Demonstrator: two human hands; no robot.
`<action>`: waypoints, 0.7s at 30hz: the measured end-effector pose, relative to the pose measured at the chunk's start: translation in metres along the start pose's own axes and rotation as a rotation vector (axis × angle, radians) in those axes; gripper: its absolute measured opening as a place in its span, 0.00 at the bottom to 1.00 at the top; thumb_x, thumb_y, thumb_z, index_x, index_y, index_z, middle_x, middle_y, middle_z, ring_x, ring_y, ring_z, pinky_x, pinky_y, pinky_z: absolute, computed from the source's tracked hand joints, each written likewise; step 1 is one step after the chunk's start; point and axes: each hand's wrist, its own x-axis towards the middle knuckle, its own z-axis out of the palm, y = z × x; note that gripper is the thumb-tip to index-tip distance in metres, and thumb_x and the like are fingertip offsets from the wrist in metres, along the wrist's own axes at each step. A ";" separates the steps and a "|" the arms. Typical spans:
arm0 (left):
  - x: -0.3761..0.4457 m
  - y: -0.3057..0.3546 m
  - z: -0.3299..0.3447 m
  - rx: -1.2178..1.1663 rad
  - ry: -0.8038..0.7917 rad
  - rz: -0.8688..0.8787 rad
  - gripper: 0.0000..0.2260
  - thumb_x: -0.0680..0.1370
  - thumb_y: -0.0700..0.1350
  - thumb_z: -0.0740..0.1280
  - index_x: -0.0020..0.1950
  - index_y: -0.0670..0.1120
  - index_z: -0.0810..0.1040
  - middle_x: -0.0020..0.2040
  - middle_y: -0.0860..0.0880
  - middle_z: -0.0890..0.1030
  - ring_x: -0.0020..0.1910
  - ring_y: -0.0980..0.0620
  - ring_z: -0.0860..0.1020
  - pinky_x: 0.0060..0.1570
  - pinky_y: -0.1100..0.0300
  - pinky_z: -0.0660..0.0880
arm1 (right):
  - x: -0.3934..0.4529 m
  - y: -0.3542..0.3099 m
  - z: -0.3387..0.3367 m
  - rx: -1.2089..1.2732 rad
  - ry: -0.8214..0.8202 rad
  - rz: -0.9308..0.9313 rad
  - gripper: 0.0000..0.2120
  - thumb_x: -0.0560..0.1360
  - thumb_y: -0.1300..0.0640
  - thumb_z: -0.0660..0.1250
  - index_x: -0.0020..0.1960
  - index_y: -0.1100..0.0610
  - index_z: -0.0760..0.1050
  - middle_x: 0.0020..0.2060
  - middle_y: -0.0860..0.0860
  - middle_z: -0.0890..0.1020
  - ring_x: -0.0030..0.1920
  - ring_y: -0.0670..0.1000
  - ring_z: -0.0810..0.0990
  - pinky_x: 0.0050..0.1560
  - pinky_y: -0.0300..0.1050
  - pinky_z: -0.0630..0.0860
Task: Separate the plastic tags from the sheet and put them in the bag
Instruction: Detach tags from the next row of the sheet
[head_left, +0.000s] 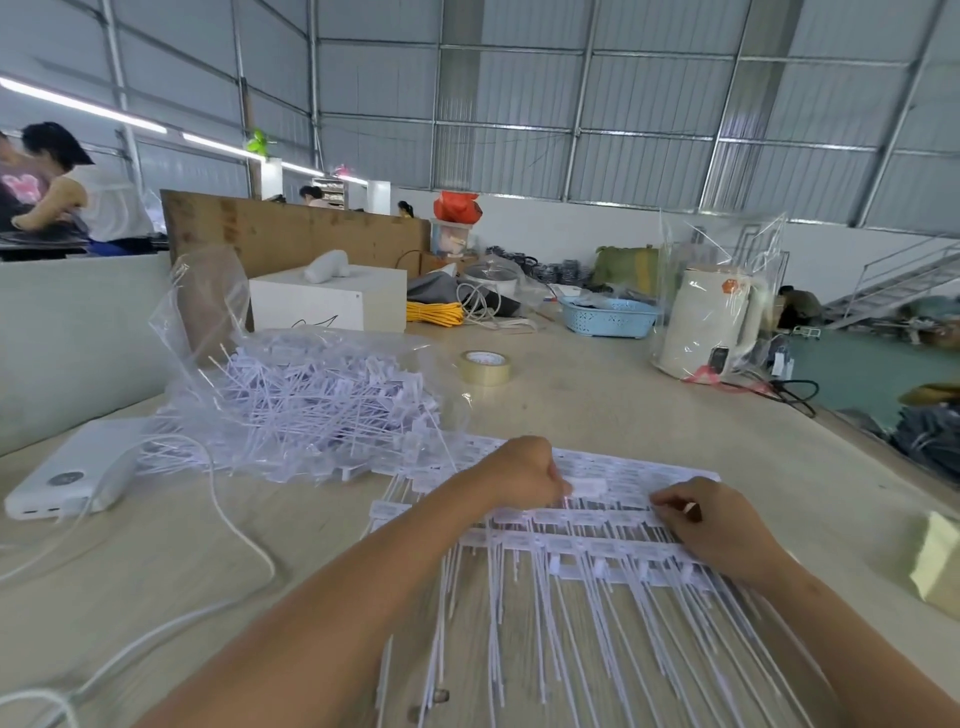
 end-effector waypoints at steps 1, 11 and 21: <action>-0.001 0.005 -0.004 -0.033 0.029 0.024 0.12 0.79 0.45 0.64 0.37 0.44 0.71 0.33 0.48 0.72 0.32 0.52 0.70 0.40 0.59 0.69 | 0.000 0.000 0.001 -0.004 -0.004 0.007 0.10 0.77 0.59 0.65 0.57 0.57 0.80 0.52 0.52 0.82 0.46 0.50 0.78 0.49 0.37 0.70; -0.004 0.039 0.003 -0.133 0.025 0.199 0.07 0.77 0.45 0.67 0.42 0.42 0.78 0.28 0.53 0.78 0.30 0.58 0.74 0.34 0.62 0.70 | -0.010 -0.040 -0.011 1.011 -0.244 0.121 0.24 0.80 0.45 0.55 0.46 0.60 0.83 0.38 0.60 0.84 0.30 0.51 0.80 0.31 0.42 0.75; -0.005 0.015 0.016 -0.120 -0.030 0.041 0.15 0.80 0.47 0.61 0.39 0.39 0.78 0.37 0.46 0.83 0.28 0.56 0.72 0.31 0.63 0.68 | -0.010 -0.044 0.005 0.873 -0.205 0.019 0.04 0.74 0.66 0.67 0.45 0.65 0.80 0.26 0.56 0.79 0.27 0.49 0.77 0.29 0.38 0.74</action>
